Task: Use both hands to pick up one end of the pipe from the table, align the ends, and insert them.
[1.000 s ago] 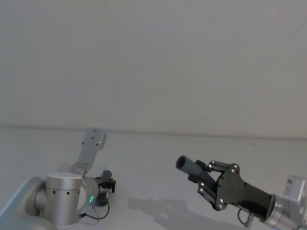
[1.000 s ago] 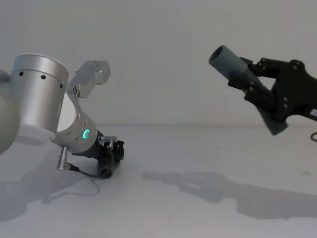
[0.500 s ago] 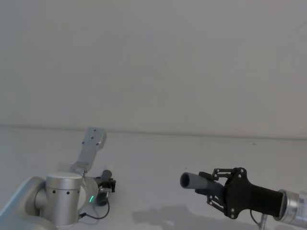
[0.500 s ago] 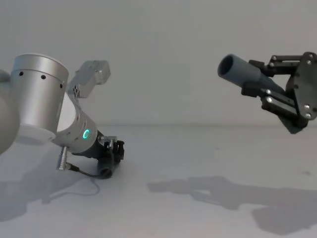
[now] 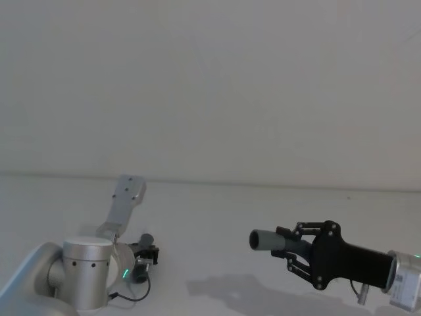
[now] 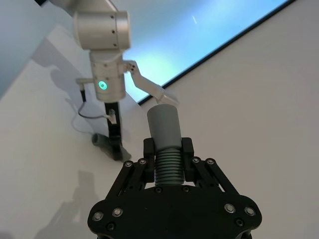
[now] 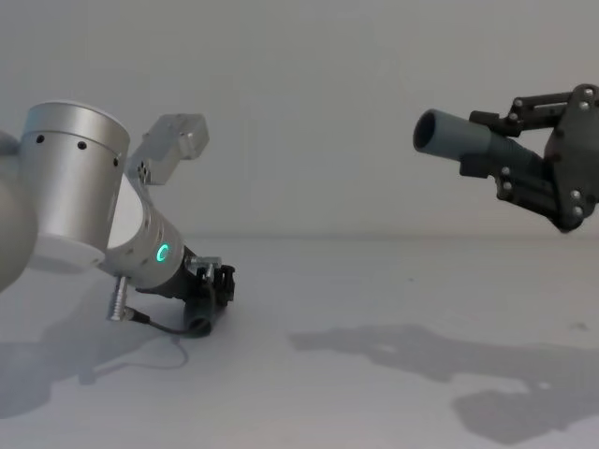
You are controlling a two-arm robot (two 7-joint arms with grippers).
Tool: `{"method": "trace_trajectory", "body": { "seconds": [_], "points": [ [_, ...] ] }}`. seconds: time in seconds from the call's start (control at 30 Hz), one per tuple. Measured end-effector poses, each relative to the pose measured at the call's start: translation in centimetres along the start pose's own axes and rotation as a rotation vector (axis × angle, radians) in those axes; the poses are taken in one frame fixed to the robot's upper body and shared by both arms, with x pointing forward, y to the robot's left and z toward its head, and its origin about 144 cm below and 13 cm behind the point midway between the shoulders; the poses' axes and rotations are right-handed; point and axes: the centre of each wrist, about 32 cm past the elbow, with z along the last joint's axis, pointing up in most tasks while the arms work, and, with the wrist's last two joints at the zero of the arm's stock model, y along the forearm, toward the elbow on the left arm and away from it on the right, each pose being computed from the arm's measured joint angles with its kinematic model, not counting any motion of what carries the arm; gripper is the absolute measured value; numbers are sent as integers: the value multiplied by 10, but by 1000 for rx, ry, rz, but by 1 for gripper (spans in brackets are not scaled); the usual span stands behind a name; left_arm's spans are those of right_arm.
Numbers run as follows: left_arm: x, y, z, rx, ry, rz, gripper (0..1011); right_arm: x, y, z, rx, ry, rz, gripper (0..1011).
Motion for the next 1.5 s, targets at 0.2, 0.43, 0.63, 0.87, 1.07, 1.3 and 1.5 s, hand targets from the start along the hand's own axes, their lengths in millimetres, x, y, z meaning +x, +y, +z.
{"method": "trace_trajectory", "body": {
  "seconds": [0.2, 0.43, 0.63, 0.87, 1.07, 1.3, 1.5],
  "points": [
    [0, 0, 0, 0, 0, 0, 336, 1, 3, 7, -66, -20, -30, 286],
    [0, 0, 0, 0, 0, 0, 336, 1, 5, 13, -112, -35, -60, 286],
    [0, 0, 0, 0, 0, 0, 336, 1, 4, 14, -123, -41, -64, 286],
    [0, 0, 0, 0, 0, 0, 336, 0, 0, 14, -125, -43, -50, 286],
    [0, 0, 0, -1, 0, 0, 336, -1, -1, 14, -125, -41, -45, 286],
    [4, 4, 1, -14, -35, 4, 336, -2, -2, 14, -124, -41, -39, 286],
    [10, 11, 3, -48, -93, -3, 336, -2, -3, 14, -123, -41, -37, 286]
  ]
}}
